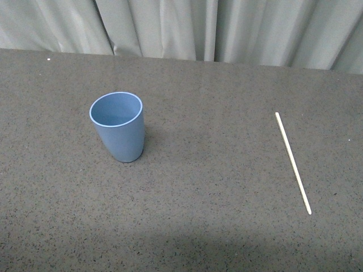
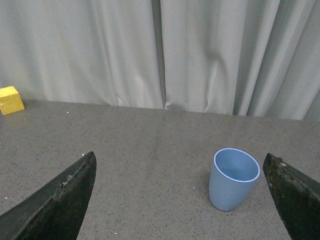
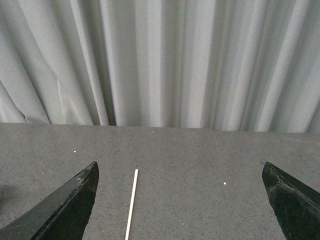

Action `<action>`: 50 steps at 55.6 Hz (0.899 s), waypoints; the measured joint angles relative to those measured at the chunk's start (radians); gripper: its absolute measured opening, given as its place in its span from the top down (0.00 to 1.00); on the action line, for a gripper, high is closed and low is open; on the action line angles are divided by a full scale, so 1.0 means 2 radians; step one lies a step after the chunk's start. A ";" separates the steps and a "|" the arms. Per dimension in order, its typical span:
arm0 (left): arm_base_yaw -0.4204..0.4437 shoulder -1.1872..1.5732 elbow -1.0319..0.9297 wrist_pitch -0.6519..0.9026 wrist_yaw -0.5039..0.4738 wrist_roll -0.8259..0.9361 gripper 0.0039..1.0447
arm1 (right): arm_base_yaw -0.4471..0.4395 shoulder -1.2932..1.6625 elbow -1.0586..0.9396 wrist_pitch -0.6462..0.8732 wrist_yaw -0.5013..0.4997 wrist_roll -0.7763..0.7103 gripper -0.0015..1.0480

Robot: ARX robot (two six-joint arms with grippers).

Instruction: Transfer chopsticks to blue cup

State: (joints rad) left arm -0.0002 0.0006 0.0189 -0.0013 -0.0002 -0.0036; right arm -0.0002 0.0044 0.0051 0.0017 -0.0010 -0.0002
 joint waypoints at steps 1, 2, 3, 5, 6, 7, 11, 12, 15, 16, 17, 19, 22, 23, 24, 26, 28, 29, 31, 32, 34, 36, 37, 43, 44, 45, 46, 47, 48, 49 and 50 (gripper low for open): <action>0.000 0.000 0.000 0.000 0.000 0.000 0.06 | 0.000 0.000 0.000 0.000 0.000 0.000 0.09; 0.000 0.000 0.000 0.000 0.000 0.000 0.06 | 0.000 0.000 0.000 0.000 0.000 0.000 0.09; 0.000 0.000 0.000 0.000 0.000 0.000 0.06 | 0.000 0.000 0.000 0.000 0.000 0.000 0.09; 0.000 0.000 0.000 0.000 0.000 0.000 0.06 | 0.000 0.000 0.000 0.000 0.000 0.000 0.09; 0.000 0.000 0.000 0.000 0.000 0.000 0.06 | 0.000 0.000 0.000 0.000 0.000 0.000 0.09; 0.000 0.000 0.000 0.000 0.000 0.000 0.06 | 0.000 0.000 0.000 0.000 0.000 0.000 0.09; 0.000 0.000 0.000 0.000 0.000 0.000 0.06 | 0.000 0.000 0.000 0.000 0.000 0.000 0.09; 0.000 0.000 0.000 0.000 0.000 0.000 0.06 | 0.000 0.000 0.000 0.000 0.000 0.000 0.09; 0.000 0.000 0.000 0.000 0.000 0.000 0.06 | 0.000 0.000 0.000 0.000 0.000 0.000 0.09; 0.000 0.000 0.000 0.000 0.000 0.000 0.06 | 0.000 0.000 0.000 0.000 0.000 0.000 0.09; 0.000 0.000 0.000 0.000 0.000 0.000 0.06 | 0.000 0.000 0.000 0.000 0.000 0.000 0.09; 0.000 0.000 0.000 0.000 0.000 0.000 0.06 | 0.000 0.000 0.000 0.000 0.000 0.000 0.09; 0.000 0.000 0.000 0.000 0.000 0.000 0.06 | 0.000 0.000 0.000 0.000 0.000 0.000 0.09; 0.000 0.000 0.000 0.000 0.000 0.000 0.06 | 0.000 0.000 0.000 0.000 0.000 0.000 0.09; 0.000 0.000 0.000 0.000 0.000 0.000 0.06 | 0.000 0.000 0.000 0.000 0.000 0.000 0.09; 0.000 0.000 0.000 0.000 0.000 0.000 0.06 | 0.000 0.000 0.000 0.000 0.000 0.000 0.09; 0.000 0.000 0.000 0.000 0.000 0.000 0.06 | 0.000 0.000 0.000 0.000 0.000 0.000 0.09; 0.000 0.000 0.000 0.000 0.000 0.000 0.06 | 0.000 0.000 0.000 0.000 0.000 0.000 0.09; 0.000 0.000 0.000 0.000 0.000 0.000 0.06 | 0.000 0.000 0.000 0.000 0.000 0.000 0.09; 0.000 0.000 0.000 0.000 0.000 0.000 0.06 | 0.000 0.000 0.000 0.000 0.000 0.000 0.09; 0.000 0.000 0.000 0.000 0.000 0.000 0.06 | 0.000 0.000 0.000 0.000 0.000 0.000 0.09; 0.000 0.000 0.000 0.000 0.000 0.000 0.06 | 0.000 0.000 0.000 0.000 0.000 0.000 0.09; 0.000 0.000 0.000 0.000 0.000 0.000 0.06 | 0.000 0.000 0.000 0.000 0.000 0.000 0.09; 0.000 0.000 0.000 0.000 0.000 0.000 0.06 | 0.000 0.000 0.000 0.000 0.000 0.000 0.09; 0.000 0.000 0.000 0.000 0.000 0.000 0.06 | 0.000 0.000 0.000 0.000 0.000 0.000 0.09; 0.000 0.000 0.000 0.000 0.000 0.000 0.06 | 0.000 0.000 0.000 0.000 0.000 0.000 0.09; 0.000 0.000 0.000 0.000 0.000 0.000 0.06 | 0.000 0.000 0.000 0.000 0.000 0.000 0.09; 0.000 0.000 0.000 0.000 0.000 0.000 0.06 | 0.000 0.000 0.000 0.000 0.000 0.000 0.09; 0.000 0.000 0.000 0.000 0.000 0.000 0.06 | 0.000 0.000 0.000 0.000 0.000 0.000 0.09; 0.000 0.000 0.000 0.000 0.000 0.000 0.06 | 0.000 0.000 0.000 0.000 0.000 0.000 0.09; 0.000 0.000 0.000 0.000 0.000 0.000 0.06 | 0.000 0.000 0.000 0.000 0.000 0.000 0.09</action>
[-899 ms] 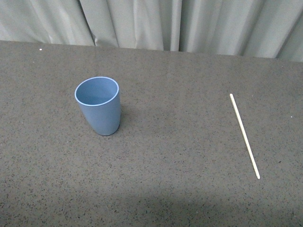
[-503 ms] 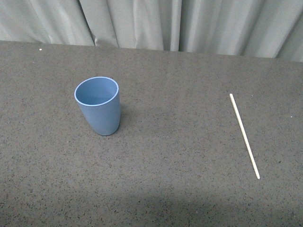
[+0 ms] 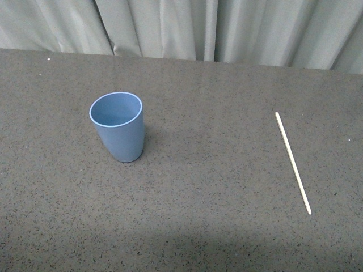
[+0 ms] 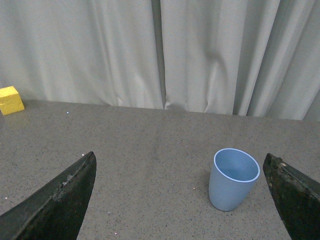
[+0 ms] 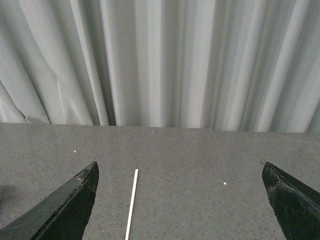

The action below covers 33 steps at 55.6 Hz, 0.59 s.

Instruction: Transfer chopsticks to blue cup

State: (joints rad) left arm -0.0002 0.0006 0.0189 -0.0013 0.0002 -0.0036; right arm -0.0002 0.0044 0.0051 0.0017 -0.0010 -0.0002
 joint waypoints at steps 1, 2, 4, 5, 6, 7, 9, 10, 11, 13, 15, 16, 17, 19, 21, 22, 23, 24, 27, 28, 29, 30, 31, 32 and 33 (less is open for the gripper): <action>0.000 0.000 0.000 0.000 0.000 0.000 0.06 | 0.000 0.000 0.000 0.000 0.000 0.000 0.09; 0.000 0.000 0.000 0.000 0.000 0.000 0.06 | 0.000 0.000 0.000 0.000 0.000 0.000 0.09; 0.000 0.000 0.000 0.000 0.000 0.000 0.06 | 0.000 0.000 0.000 0.000 0.000 0.000 0.09; 0.000 0.000 0.000 0.000 0.000 0.000 0.06 | 0.000 0.000 0.000 0.000 0.000 0.000 0.09; 0.000 0.000 0.000 0.000 0.000 0.000 0.06 | 0.000 0.000 0.000 0.000 0.000 0.000 0.09; 0.000 0.000 0.000 0.000 0.000 0.000 0.06 | 0.000 0.000 0.000 0.000 0.000 0.000 0.09; 0.000 0.000 0.000 0.000 0.000 0.000 0.06 | 0.000 0.000 0.000 0.000 0.000 0.000 0.09; 0.000 0.000 0.000 0.000 0.000 0.000 0.06 | 0.000 0.000 0.000 0.000 0.000 0.000 0.09; 0.000 0.000 0.000 0.000 0.000 0.000 0.06 | 0.000 0.000 0.000 0.000 0.000 0.000 0.09; 0.000 0.000 0.000 0.000 0.000 0.000 0.06 | 0.000 0.000 0.000 0.000 0.000 0.000 0.09; 0.000 0.000 0.000 0.000 0.000 0.000 0.06 | 0.000 0.000 0.000 0.000 0.000 0.000 0.09; 0.000 0.000 0.000 0.000 0.000 0.000 0.06 | 0.003 0.003 0.001 -0.005 0.010 -0.004 0.09; 0.000 0.000 0.000 0.000 0.000 0.000 0.06 | 0.008 0.008 0.006 -0.019 0.021 -0.011 0.09; 0.000 0.000 0.000 0.000 0.000 0.000 0.06 | 0.022 0.026 0.022 -0.056 0.073 -0.031 0.09; 0.000 0.000 0.000 0.000 0.000 0.000 0.06 | 0.030 0.053 0.036 -0.086 0.109 -0.055 0.09; 0.000 0.000 0.000 0.000 0.000 0.000 0.06 | 0.032 0.072 0.043 -0.098 0.122 -0.064 0.09; 0.000 0.000 0.000 0.000 0.000 0.000 0.06 | 0.032 0.082 0.045 -0.102 0.125 -0.069 0.09; 0.000 0.000 0.000 0.000 0.000 0.000 0.06 | 0.032 0.099 0.049 -0.104 0.126 -0.078 0.09; 0.000 0.000 0.000 0.000 0.000 0.000 0.06 | 0.028 0.145 0.055 -0.096 0.117 -0.090 0.09; 0.000 0.000 0.000 0.000 0.000 0.000 0.06 | 0.028 0.149 0.055 -0.095 0.115 -0.091 0.09; 0.000 0.000 0.000 0.000 0.000 0.000 0.06 | 0.027 0.167 0.058 -0.089 0.109 -0.093 0.09; 0.000 0.000 0.000 0.000 0.000 0.000 0.06 | 0.026 0.176 0.060 -0.085 0.105 -0.093 0.09; 0.000 0.000 0.000 0.000 0.000 0.000 0.06 | 0.024 0.194 0.063 -0.078 0.099 -0.094 0.09; 0.000 0.000 0.000 0.000 0.000 0.000 0.06 | 0.023 0.204 0.065 -0.073 0.095 -0.094 0.09; 0.000 0.000 0.000 0.000 0.000 0.000 0.06 | 0.020 0.223 0.068 -0.064 0.088 -0.094 0.09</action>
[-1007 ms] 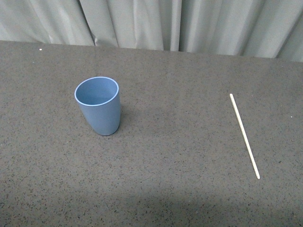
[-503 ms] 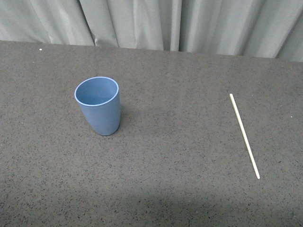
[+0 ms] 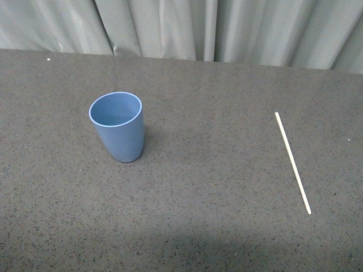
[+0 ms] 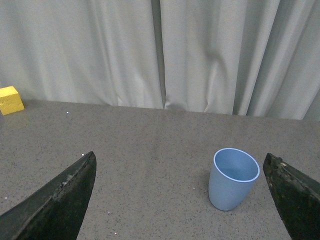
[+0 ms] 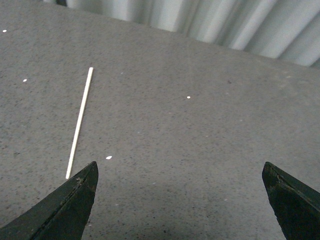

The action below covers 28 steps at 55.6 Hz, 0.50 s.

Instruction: Transfer chopsticks to blue cup

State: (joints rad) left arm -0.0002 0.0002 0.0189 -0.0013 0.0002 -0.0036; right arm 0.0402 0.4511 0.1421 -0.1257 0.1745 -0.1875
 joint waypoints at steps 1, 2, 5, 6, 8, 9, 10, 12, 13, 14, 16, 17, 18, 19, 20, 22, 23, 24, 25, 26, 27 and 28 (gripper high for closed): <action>0.000 0.000 0.000 0.000 0.000 0.000 0.06 | -0.001 0.010 0.002 0.005 -0.003 0.000 0.09; 0.000 0.000 0.000 0.000 0.000 0.000 0.06 | -0.003 0.035 0.008 0.017 -0.010 0.001 0.09; 0.000 0.000 0.000 0.000 0.000 0.000 0.06 | -0.006 0.090 0.021 0.043 -0.024 0.005 0.09; 0.000 0.000 0.000 0.000 0.000 0.000 0.06 | -0.008 0.108 0.025 0.053 -0.028 0.007 0.09; 0.000 0.000 0.000 0.000 0.000 0.000 0.06 | -0.010 0.148 0.035 0.077 -0.035 0.013 0.09; 0.000 0.000 0.000 0.000 0.000 0.000 0.06 | -0.010 0.155 0.036 0.080 -0.036 0.016 0.09; 0.000 0.000 0.000 0.000 0.000 0.000 0.06 | -0.010 0.184 0.045 0.094 -0.040 0.020 0.09; 0.000 0.000 0.000 0.000 0.000 0.000 0.06 | -0.010 0.221 0.055 0.105 -0.046 0.028 0.09; 0.000 0.000 0.000 0.000 0.000 0.000 0.06 | -0.009 0.234 0.059 0.107 -0.047 0.029 0.09; 0.000 0.000 0.000 0.000 0.000 0.000 0.06 | -0.009 0.253 0.065 0.111 -0.051 0.036 0.09; 0.000 0.000 0.000 0.000 0.000 0.000 0.06 | -0.006 0.294 0.080 0.116 -0.057 0.045 0.09; 0.000 0.000 0.000 0.000 0.000 0.000 0.06 | -0.005 0.301 0.082 0.117 -0.059 0.048 0.09; 0.000 0.000 0.000 0.000 0.000 0.000 0.06 | -0.003 0.324 0.091 0.119 -0.063 0.054 0.09; 0.000 0.000 0.000 0.000 0.000 0.000 0.06 | -0.002 0.336 0.096 0.119 -0.065 0.056 0.09; 0.000 0.000 0.000 0.000 0.000 0.000 0.06 | 0.000 0.348 0.101 0.120 -0.066 0.060 0.09; 0.000 0.000 0.000 0.000 0.000 0.000 0.06 | 0.004 0.382 0.117 0.120 -0.070 0.067 0.09; 0.000 0.000 0.000 0.000 0.000 0.000 0.06 | 0.006 0.403 0.128 0.120 -0.072 0.071 0.09; 0.000 0.000 0.000 0.000 0.000 0.000 0.06 | 0.008 0.420 0.136 0.120 -0.076 0.074 0.09; 0.000 0.000 0.000 0.000 0.000 0.000 0.06 | 0.011 0.440 0.147 0.120 -0.080 0.079 0.09; 0.000 0.000 0.000 0.000 0.000 0.000 0.06 | 0.012 0.445 0.150 0.120 -0.081 0.080 0.09; 0.000 0.000 0.000 0.000 0.000 0.000 0.06 | 0.014 0.470 0.164 0.120 -0.088 0.084 0.09; 0.000 0.000 0.000 0.000 0.000 0.000 0.06 | 0.016 0.480 0.171 0.120 -0.091 0.087 0.09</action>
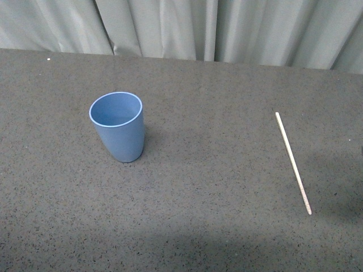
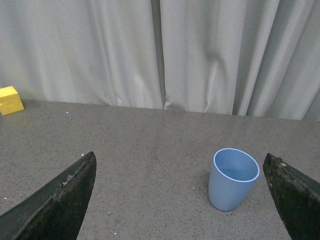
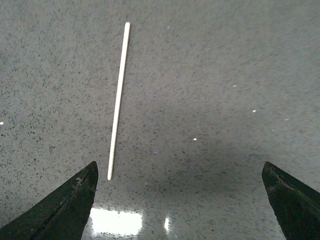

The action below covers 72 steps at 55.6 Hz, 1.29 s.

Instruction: Transfer chopsticks to blue cup

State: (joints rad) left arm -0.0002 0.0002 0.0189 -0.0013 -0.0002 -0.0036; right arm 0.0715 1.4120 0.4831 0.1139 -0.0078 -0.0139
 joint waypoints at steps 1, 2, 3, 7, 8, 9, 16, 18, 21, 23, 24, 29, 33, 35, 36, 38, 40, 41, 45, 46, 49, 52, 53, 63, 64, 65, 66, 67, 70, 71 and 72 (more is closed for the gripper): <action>0.000 0.000 0.000 0.000 0.000 0.000 0.06 | 0.001 0.010 0.006 0.000 -0.003 0.001 0.09; 0.000 0.000 0.000 0.000 0.000 0.000 0.06 | 0.003 0.028 0.018 0.000 -0.006 0.006 0.09; 0.000 0.000 0.000 0.000 0.000 0.000 0.06 | 0.004 0.037 0.024 -0.001 -0.006 0.009 0.09; 0.000 0.000 0.000 0.000 0.000 0.000 0.06 | 0.012 0.089 0.061 -0.011 -0.013 0.024 0.09; 0.000 0.000 0.000 0.000 0.000 0.000 0.06 | 0.013 0.096 0.067 -0.013 -0.015 0.025 0.09; 0.000 0.000 0.000 0.000 0.000 0.000 0.06 | 0.015 0.111 0.078 -0.018 -0.019 0.029 0.09; 0.000 0.000 0.000 0.000 0.000 0.000 0.06 | 0.027 0.207 0.162 -0.058 -0.030 0.063 0.09; 0.000 0.000 0.000 0.000 0.000 0.000 0.06 | 0.028 0.224 0.178 -0.066 -0.031 0.070 0.09; 0.000 0.000 0.000 0.000 0.000 0.000 0.06 | 0.030 0.245 0.197 -0.069 -0.033 0.077 0.09; 0.000 0.000 0.000 0.000 0.000 0.000 0.06 | 0.031 0.258 0.210 -0.067 -0.037 0.082 0.09; 0.000 0.000 0.000 0.000 0.000 0.000 0.06 | 0.031 0.260 0.212 -0.067 -0.038 0.083 0.09; 0.000 0.000 0.000 0.000 0.000 0.000 0.06 | 0.033 0.287 0.241 -0.075 -0.046 0.088 0.09; 0.000 0.000 0.000 0.000 0.000 0.000 0.06 | 0.035 0.304 0.260 -0.085 -0.044 0.089 0.09; 0.000 0.000 0.000 0.000 0.000 0.000 0.06 | 0.036 0.313 0.270 -0.092 -0.045 0.090 0.09; 0.000 0.000 0.000 0.000 0.000 0.000 0.06 | 0.036 0.316 0.274 -0.094 -0.046 0.091 0.09; 0.000 0.000 0.000 0.000 0.000 0.000 0.06 | 0.037 0.325 0.283 -0.101 -0.046 0.092 0.09; 0.000 0.000 0.000 0.000 0.000 0.000 0.06 | 0.037 0.333 0.291 -0.110 -0.045 0.093 0.09; 0.000 0.000 0.000 0.000 0.000 0.000 0.06 | 0.037 0.336 0.294 -0.113 -0.045 0.093 0.09; 0.000 0.000 0.000 0.000 0.000 0.000 0.06 | 0.038 0.352 0.307 -0.122 -0.047 0.096 0.09; 0.000 0.000 0.000 0.000 0.000 0.000 0.06 | 0.038 0.355 0.308 -0.123 -0.047 0.097 0.09; 0.000 0.000 0.000 0.000 0.000 0.000 0.06 | 0.038 0.366 0.317 -0.132 -0.044 0.097 0.09; 0.000 0.000 0.000 0.000 0.000 0.000 0.06 | 0.038 0.376 0.324 -0.138 -0.041 0.098 0.09; 0.000 0.000 0.000 0.000 0.000 0.000 0.06 | 0.038 0.379 0.326 -0.140 -0.041 0.099 0.11; 0.000 0.000 0.000 0.000 0.000 0.000 0.06 | 0.038 0.388 0.333 -0.142 -0.038 0.101 0.34; 0.000 0.000 0.000 0.000 0.000 0.000 0.06 | 0.038 0.388 0.333 -0.139 -0.038 0.101 0.37; 0.000 0.000 0.000 0.000 0.000 0.000 0.06 | 0.038 0.388 0.333 -0.138 -0.038 0.101 0.39; 0.000 0.000 0.000 0.000 0.000 0.000 0.06 | 0.038 0.388 0.333 -0.138 -0.038 0.101 0.41; 0.000 0.000 0.000 0.000 0.000 0.000 0.06 | 0.038 0.388 0.334 -0.138 -0.038 0.101 0.42; 0.000 0.000 0.000 0.000 0.000 0.000 0.06 | 0.038 0.389 0.336 -0.141 -0.040 0.101 0.49; 0.000 0.000 0.000 0.000 0.000 0.000 0.06 | 0.039 0.390 0.337 -0.144 -0.040 0.101 0.53; 0.000 0.000 0.000 0.000 0.000 0.000 0.06 | 0.039 0.391 0.338 -0.146 -0.040 0.101 0.54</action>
State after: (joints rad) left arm -0.0002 0.0002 0.0189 -0.0013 -0.0002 -0.0036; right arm 0.1505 2.1933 1.1595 -0.1783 -0.0883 0.1871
